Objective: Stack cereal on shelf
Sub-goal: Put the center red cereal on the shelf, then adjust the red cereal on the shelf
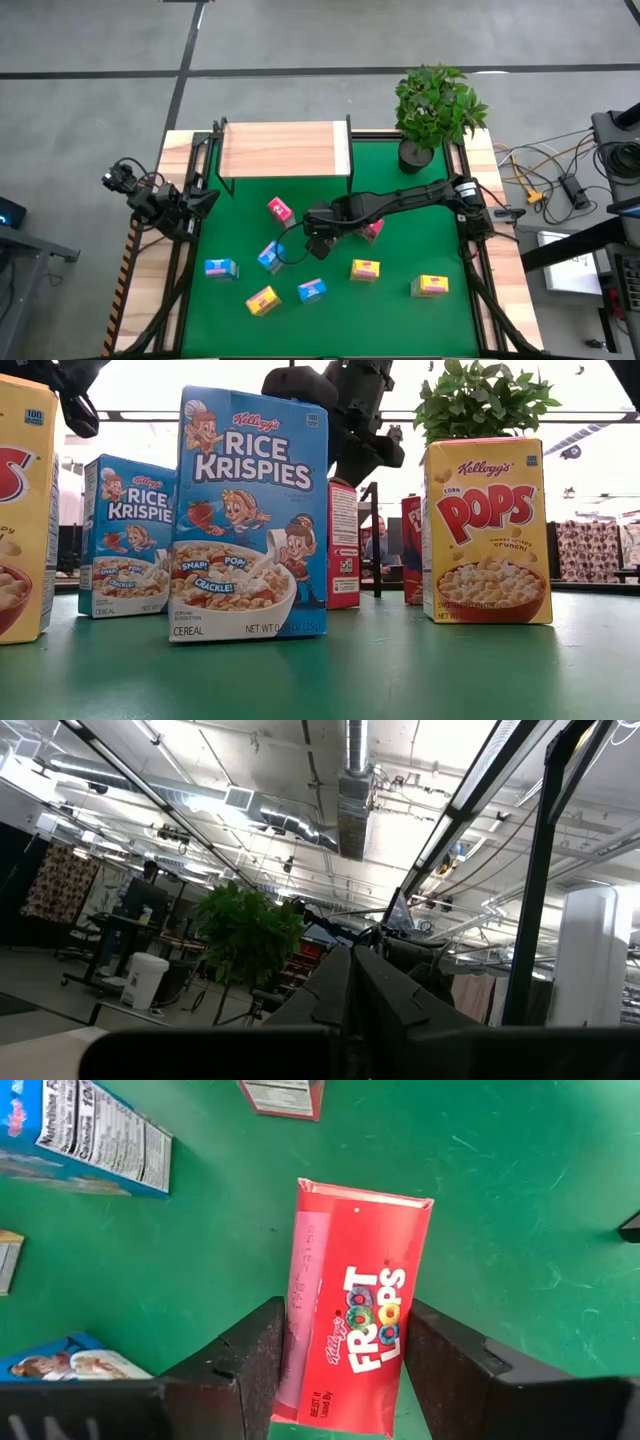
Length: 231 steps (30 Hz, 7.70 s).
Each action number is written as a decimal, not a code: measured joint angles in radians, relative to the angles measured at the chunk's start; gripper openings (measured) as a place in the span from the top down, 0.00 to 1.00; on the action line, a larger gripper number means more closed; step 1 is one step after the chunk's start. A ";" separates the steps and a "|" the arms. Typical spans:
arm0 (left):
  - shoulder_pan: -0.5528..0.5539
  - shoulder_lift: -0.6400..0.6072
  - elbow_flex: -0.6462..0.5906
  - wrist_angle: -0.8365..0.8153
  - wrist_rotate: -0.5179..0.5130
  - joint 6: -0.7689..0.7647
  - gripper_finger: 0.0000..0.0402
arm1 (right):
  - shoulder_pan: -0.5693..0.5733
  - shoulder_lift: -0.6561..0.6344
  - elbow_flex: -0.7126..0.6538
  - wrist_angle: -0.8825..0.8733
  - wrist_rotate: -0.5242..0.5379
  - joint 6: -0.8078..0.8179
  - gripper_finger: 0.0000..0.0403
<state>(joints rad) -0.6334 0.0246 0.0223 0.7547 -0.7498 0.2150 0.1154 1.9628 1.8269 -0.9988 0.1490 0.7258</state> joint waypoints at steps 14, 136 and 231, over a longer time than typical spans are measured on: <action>0.000 0.000 0.000 0.001 0.000 -0.015 1.00 | 0.000 -0.077 0.146 -0.020 -0.018 -0.068 0.56; 0.000 0.009 0.000 0.108 0.003 0.168 1.00 | -0.215 -0.123 -0.201 0.706 0.184 -1.058 0.98; 1.124 1.459 1.748 -1.960 0.627 0.467 0.71 | -0.083 -1.269 -1.287 1.300 -0.079 -1.016 0.98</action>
<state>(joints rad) 0.4905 1.4840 1.7699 -1.2053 -0.1230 0.6815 0.0326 0.6938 0.5396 0.3012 0.0696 -0.2905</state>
